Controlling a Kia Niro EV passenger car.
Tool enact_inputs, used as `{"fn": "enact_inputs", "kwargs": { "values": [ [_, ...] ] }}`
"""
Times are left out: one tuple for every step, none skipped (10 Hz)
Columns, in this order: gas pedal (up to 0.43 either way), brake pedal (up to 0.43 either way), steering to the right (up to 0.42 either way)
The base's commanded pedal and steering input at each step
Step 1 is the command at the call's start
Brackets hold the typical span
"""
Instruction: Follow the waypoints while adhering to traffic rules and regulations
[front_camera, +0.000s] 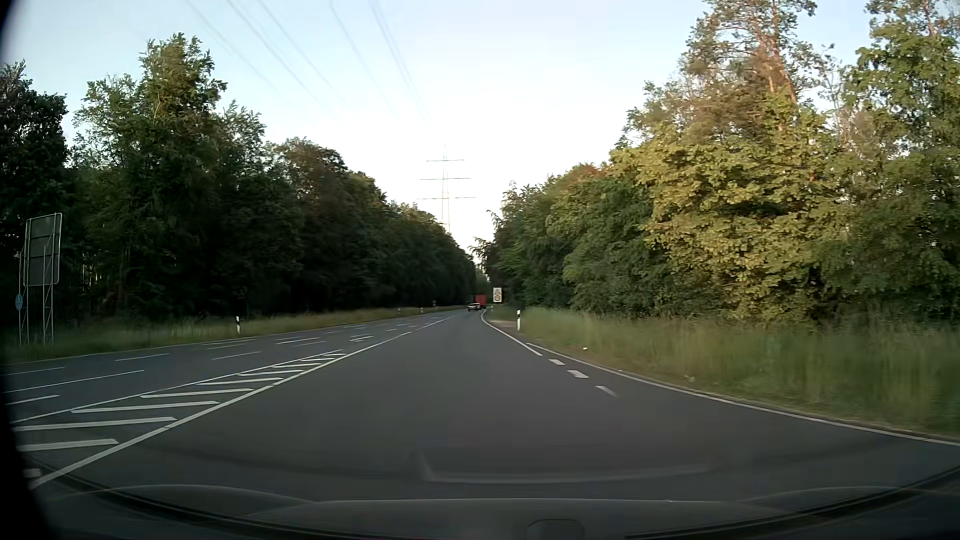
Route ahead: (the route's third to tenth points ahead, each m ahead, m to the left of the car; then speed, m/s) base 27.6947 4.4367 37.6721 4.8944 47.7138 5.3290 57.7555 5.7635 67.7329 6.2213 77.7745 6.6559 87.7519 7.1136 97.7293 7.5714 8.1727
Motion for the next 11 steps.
{"fn": "enact_inputs", "kwargs": {
  "values": [
    [0.228, 0.018, -0.115],
    [0.24, 0.024, -0.095],
    [0.24, 0.024, -0.068],
    [0.268, 0.024, -0.048],
    [0.268, 0.018, -0.03],
    [0.28, 0.024, -0.011],
    [0.287, 0.024, -0.003],
    [0.299, 0.018, 0.002],
    [0.299, 0.018, 0.003],
    [0.299, 0.024, 0.003],
    [0.299, 0.018, 0.003]
  ]
}}
